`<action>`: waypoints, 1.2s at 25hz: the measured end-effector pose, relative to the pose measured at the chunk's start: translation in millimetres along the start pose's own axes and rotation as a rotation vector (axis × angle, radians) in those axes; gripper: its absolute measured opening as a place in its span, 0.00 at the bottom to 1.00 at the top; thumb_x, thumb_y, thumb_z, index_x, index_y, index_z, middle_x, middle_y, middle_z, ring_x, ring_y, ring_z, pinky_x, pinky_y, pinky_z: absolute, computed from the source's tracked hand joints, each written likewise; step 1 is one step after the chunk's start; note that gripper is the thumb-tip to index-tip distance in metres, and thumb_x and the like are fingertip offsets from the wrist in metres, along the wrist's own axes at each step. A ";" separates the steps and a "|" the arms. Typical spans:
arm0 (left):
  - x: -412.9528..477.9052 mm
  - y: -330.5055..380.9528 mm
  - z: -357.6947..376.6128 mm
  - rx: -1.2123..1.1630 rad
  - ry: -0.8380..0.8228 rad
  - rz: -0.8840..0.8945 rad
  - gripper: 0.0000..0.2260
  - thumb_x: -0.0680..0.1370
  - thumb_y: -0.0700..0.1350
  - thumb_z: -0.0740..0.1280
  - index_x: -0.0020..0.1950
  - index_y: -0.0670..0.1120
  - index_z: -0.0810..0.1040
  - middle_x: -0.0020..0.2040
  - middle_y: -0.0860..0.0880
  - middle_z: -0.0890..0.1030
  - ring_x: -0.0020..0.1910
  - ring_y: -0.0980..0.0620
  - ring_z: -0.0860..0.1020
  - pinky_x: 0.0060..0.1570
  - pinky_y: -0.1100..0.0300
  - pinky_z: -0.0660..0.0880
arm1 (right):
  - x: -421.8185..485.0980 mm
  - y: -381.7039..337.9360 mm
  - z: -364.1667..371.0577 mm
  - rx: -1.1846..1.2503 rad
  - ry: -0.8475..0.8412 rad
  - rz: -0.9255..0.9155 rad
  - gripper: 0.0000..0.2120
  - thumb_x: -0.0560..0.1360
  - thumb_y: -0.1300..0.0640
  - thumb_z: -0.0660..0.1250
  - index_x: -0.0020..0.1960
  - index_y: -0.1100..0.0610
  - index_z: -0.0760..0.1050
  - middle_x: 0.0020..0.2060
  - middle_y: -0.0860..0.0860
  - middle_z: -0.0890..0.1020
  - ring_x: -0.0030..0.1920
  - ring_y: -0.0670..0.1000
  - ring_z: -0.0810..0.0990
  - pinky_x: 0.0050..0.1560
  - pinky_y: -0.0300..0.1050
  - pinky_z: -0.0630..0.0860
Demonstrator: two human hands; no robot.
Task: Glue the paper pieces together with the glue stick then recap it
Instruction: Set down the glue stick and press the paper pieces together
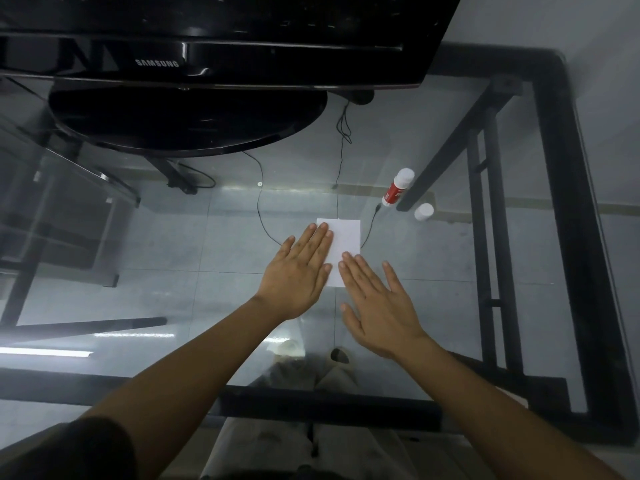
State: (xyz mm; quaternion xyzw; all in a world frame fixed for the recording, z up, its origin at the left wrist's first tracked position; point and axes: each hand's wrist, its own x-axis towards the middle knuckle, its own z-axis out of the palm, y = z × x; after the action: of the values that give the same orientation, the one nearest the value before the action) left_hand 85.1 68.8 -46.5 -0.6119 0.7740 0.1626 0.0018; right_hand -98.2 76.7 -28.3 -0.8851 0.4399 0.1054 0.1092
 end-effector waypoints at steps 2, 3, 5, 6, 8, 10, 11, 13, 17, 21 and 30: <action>0.7 -0.9 -0.7 -0.007 -0.006 0.005 0.26 0.77 0.56 0.34 0.72 0.47 0.37 0.74 0.50 0.40 0.72 0.52 0.37 0.70 0.55 0.39 | -6.8 10.1 -3.0 -0.041 0.009 -0.004 0.29 0.76 0.43 0.39 0.73 0.56 0.41 0.73 0.52 0.46 0.74 0.53 0.45 0.69 0.58 0.36; 0.6 -0.7 -0.8 -0.008 -0.011 0.004 0.26 0.78 0.56 0.34 0.73 0.47 0.37 0.73 0.50 0.39 0.72 0.53 0.37 0.70 0.55 0.39 | -11.7 13.1 -5.4 -0.049 0.013 0.006 0.29 0.76 0.43 0.40 0.73 0.57 0.45 0.73 0.53 0.50 0.74 0.54 0.51 0.69 0.59 0.41; 0.7 0.5 -0.4 -0.001 -0.003 -0.001 0.26 0.78 0.56 0.34 0.73 0.47 0.37 0.74 0.50 0.39 0.72 0.53 0.36 0.70 0.55 0.39 | -14.0 12.6 -9.2 -0.025 0.007 0.040 0.29 0.76 0.43 0.42 0.72 0.58 0.49 0.72 0.55 0.55 0.73 0.55 0.56 0.69 0.60 0.46; 0.9 0.6 -0.6 0.004 0.004 -0.002 0.25 0.78 0.56 0.34 0.73 0.47 0.37 0.74 0.50 0.40 0.72 0.53 0.36 0.70 0.55 0.39 | -9.6 9.6 -8.9 -0.012 0.003 0.043 0.29 0.76 0.43 0.41 0.72 0.58 0.47 0.73 0.54 0.52 0.73 0.54 0.52 0.70 0.59 0.42; 0.3 0.9 -0.7 0.012 0.003 0.002 0.25 0.78 0.56 0.34 0.73 0.46 0.38 0.74 0.49 0.40 0.72 0.53 0.37 0.70 0.55 0.39 | 6.7 3.1 -8.6 0.008 0.013 0.019 0.29 0.76 0.43 0.38 0.72 0.56 0.39 0.72 0.51 0.43 0.73 0.52 0.41 0.68 0.53 0.31; 0.0 0.8 -0.3 0.011 0.003 0.006 0.26 0.78 0.56 0.33 0.73 0.47 0.38 0.74 0.49 0.41 0.72 0.53 0.37 0.70 0.55 0.39 | 19.2 6.7 -8.8 0.000 0.019 0.007 0.28 0.77 0.43 0.39 0.72 0.55 0.35 0.71 0.50 0.38 0.71 0.50 0.35 0.65 0.50 0.26; -0.2 0.7 -0.2 0.007 0.004 0.004 0.26 0.78 0.56 0.33 0.73 0.47 0.38 0.74 0.50 0.41 0.72 0.53 0.36 0.70 0.56 0.38 | 19.0 12.4 -8.7 -0.013 0.013 0.008 0.28 0.78 0.44 0.40 0.72 0.54 0.35 0.71 0.49 0.38 0.71 0.49 0.34 0.65 0.49 0.26; 0.7 0.4 0.9 0.002 0.004 -0.006 0.25 0.79 0.56 0.35 0.73 0.47 0.38 0.74 0.50 0.40 0.71 0.54 0.34 0.69 0.55 0.38 | 10.2 24.9 -6.8 -0.037 0.018 0.018 0.28 0.77 0.44 0.40 0.72 0.54 0.35 0.72 0.50 0.40 0.73 0.50 0.38 0.66 0.50 0.28; 0.9 0.9 2.8 0.022 0.017 -0.011 0.25 0.79 0.56 0.35 0.73 0.47 0.38 0.74 0.50 0.41 0.70 0.54 0.33 0.69 0.55 0.38 | 15.3 19.3 -10.0 0.018 0.017 0.044 0.28 0.77 0.44 0.39 0.72 0.55 0.36 0.72 0.49 0.40 0.73 0.49 0.38 0.68 0.50 0.30; 1.4 0.4 4.6 0.026 0.017 -0.015 0.25 0.79 0.56 0.36 0.73 0.48 0.38 0.74 0.50 0.41 0.70 0.55 0.33 0.69 0.55 0.37 | 29.6 23.0 -12.8 0.038 0.027 0.036 0.28 0.78 0.45 0.41 0.73 0.54 0.36 0.74 0.50 0.40 0.74 0.50 0.38 0.68 0.50 0.30; 2.2 1.4 4.2 0.022 0.018 -0.022 0.25 0.79 0.56 0.36 0.73 0.47 0.38 0.73 0.50 0.41 0.71 0.55 0.34 0.68 0.55 0.36 | 47.3 25.8 -15.7 0.056 0.053 0.045 0.27 0.79 0.46 0.43 0.74 0.53 0.39 0.75 0.49 0.46 0.71 0.47 0.37 0.68 0.51 0.33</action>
State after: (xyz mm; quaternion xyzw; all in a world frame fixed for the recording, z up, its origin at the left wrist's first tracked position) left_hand 82.4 68.1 -50.6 -0.6219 0.7688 0.1487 0.0034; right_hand -89.5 21.2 -29.3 -0.8742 0.4650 0.0721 0.1197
